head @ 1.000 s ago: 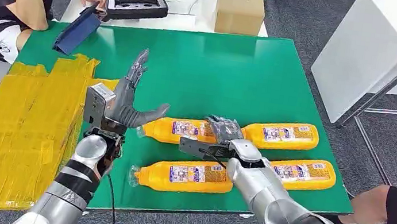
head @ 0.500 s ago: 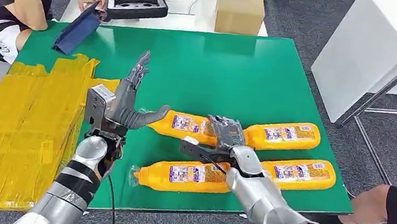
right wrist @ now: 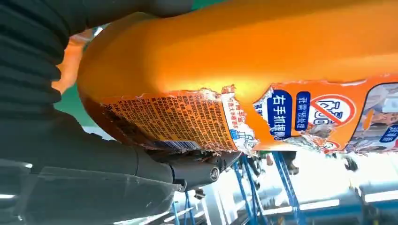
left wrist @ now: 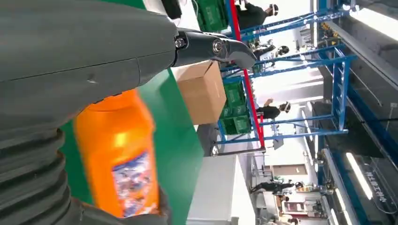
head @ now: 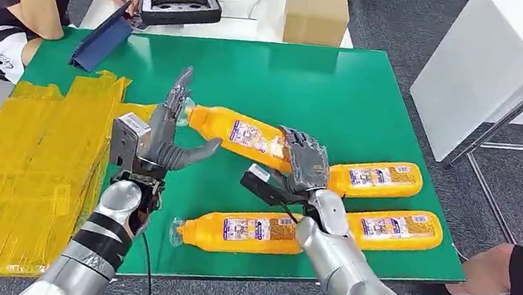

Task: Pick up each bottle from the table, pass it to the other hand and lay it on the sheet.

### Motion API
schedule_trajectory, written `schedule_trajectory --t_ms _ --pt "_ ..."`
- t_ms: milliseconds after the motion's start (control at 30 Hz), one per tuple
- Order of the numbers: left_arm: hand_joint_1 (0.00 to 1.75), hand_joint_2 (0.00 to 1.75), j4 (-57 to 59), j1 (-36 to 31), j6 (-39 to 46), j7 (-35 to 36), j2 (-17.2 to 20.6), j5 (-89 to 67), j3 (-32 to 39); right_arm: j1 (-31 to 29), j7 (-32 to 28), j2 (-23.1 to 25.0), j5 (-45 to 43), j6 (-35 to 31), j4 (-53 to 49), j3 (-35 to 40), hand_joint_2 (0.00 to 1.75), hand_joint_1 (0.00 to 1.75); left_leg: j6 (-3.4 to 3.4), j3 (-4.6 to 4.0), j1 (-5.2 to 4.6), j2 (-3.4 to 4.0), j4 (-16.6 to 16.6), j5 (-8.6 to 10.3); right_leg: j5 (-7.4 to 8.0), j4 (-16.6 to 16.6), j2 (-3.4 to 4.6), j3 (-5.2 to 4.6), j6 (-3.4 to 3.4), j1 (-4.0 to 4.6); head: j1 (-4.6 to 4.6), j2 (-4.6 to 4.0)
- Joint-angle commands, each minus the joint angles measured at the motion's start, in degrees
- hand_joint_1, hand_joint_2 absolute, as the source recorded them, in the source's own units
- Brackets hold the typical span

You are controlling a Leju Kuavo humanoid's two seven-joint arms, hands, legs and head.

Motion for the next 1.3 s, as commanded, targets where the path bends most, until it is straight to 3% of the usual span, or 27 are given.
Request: schedule_trajectory --t_ms 33,167,367,533,633,867,1300 --pt "0.0 1.75 -2.4 0.9 2.8 -1.9 -0.3 3.8 3.7 0.1 -5.5 3.0 -8.4 0.6 -3.0 -11.2 1.75 1.75 -0.05 0.21 0.0 0.07 0.0 -0.11 -0.09 0.0 0.01 0.19 -0.08 0.02 0.02 0.0" --pt "0.0 1.75 -7.6 3.0 5.0 -0.7 0.3 8.5 7.2 2.6 -6.7 4.2 -14.5 1.8 -9.1 -10.9 1.75 1.75 -0.06 0.28 0.0 0.23 0.0 -0.19 -0.11 0.0 0.15 0.22 -0.09 0.02 0.0 0.0" --pt "0.0 1.75 -4.9 1.7 5.9 0.6 0.4 8.4 6.0 6.0 -9.3 4.7 -23.7 4.3 -17.7 -10.6 1.75 1.75 -0.08 0.28 0.02 0.02 0.0 -0.18 -0.18 0.1 -0.07 0.25 -0.11 0.05 0.02 0.0" --pt "0.0 1.75 -4.4 1.4 5.8 0.6 0.4 8.4 5.8 6.2 -9.3 4.7 -23.9 4.4 -18.2 -10.2 1.75 1.75 -0.04 0.12 0.0 0.02 0.0 -0.09 -0.09 0.0 -0.03 0.12 -0.06 0.01 0.02 0.0" --pt "0.0 1.75 -3.1 0.7 3.0 1.5 0.7 9.6 4.1 6.7 -10.7 4.7 -26.0 6.4 -19.1 -7.9 1.75 1.75 -0.04 0.05 0.0 -0.03 0.0 -0.03 -0.05 0.0 -0.08 0.06 -0.06 0.01 0.02 0.0" --pt "0.0 1.75 1.8 -2.8 -14.7 5.1 3.3 14.4 -2.6 6.1 -11.7 4.7 -29.1 11.0 -19.4 -3.2 1.75 1.75 -0.06 0.12 0.02 -0.01 0.0 -0.07 -0.08 0.0 -0.07 0.12 -0.08 0.04 0.02 0.0" --pt "0.0 1.75 0.0 -2.5 -19.4 6.1 3.7 16.1 -4.8 5.9 -11.9 5.5 -27.7 11.7 -17.2 -0.2 1.75 1.75 -0.07 0.29 0.02 0.09 0.0 -0.17 -0.14 0.0 0.0 0.26 -0.1 0.03 0.0 0.0"
